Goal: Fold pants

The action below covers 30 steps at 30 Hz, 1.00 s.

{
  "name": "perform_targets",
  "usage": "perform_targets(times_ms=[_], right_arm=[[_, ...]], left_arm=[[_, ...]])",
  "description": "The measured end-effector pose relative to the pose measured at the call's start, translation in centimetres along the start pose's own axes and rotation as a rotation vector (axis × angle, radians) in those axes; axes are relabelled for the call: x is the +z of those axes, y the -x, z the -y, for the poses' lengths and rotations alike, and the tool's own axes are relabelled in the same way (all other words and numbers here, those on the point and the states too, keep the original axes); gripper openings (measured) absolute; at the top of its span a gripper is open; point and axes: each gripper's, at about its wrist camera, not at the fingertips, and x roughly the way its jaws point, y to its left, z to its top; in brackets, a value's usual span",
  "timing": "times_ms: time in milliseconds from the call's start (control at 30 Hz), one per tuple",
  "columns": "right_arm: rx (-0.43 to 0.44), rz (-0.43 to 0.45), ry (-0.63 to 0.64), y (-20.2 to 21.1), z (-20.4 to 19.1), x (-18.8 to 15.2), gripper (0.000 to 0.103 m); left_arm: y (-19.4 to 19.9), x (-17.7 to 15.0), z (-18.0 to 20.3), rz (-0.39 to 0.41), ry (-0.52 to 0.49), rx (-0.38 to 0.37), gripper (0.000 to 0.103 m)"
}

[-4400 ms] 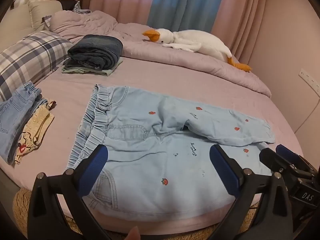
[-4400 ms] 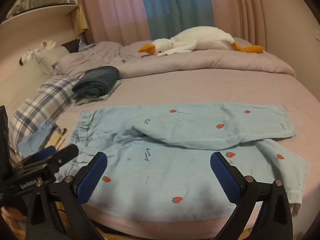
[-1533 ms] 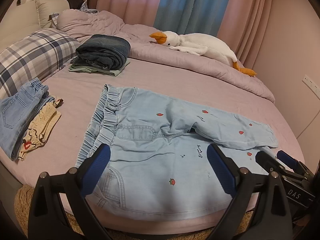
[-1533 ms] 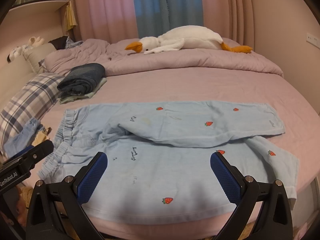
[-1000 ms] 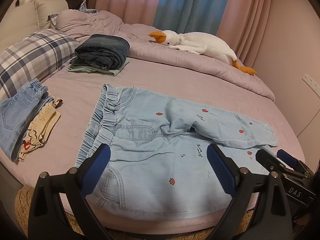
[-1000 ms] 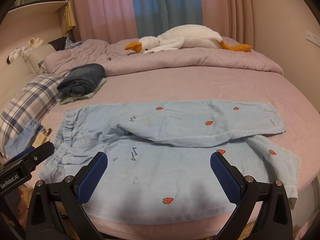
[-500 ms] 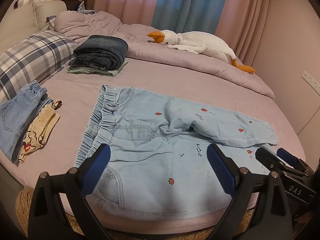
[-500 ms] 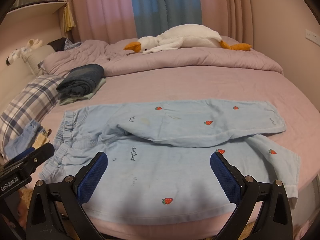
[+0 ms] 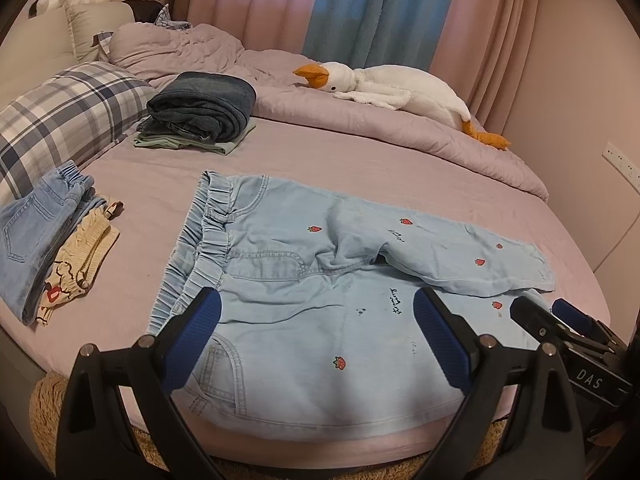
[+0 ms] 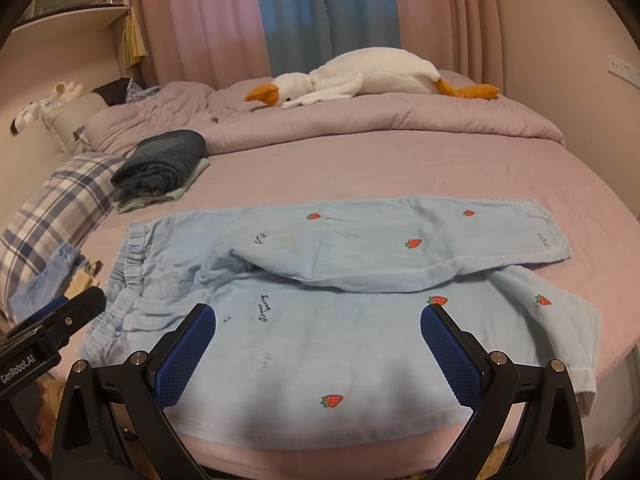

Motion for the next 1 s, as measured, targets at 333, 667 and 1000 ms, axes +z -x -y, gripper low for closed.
perform_targets(times_ms=[333, 667, 1000], right_arm=[[0.001, 0.000, -0.005, 0.1, 0.4, -0.1, 0.102], [0.009, -0.009, -0.020, 0.0, 0.9, -0.3, 0.102], [0.015, -0.009, -0.052, -0.1, 1.7, -0.4, 0.102]], left_arm=[[0.0, -0.1, 0.2, 0.001, 0.002, 0.002, 0.097], [-0.3, -0.2, 0.3, -0.009, -0.002, 0.001, 0.096], [-0.7, -0.3, 0.9, -0.024, -0.016, -0.003, 0.096]])
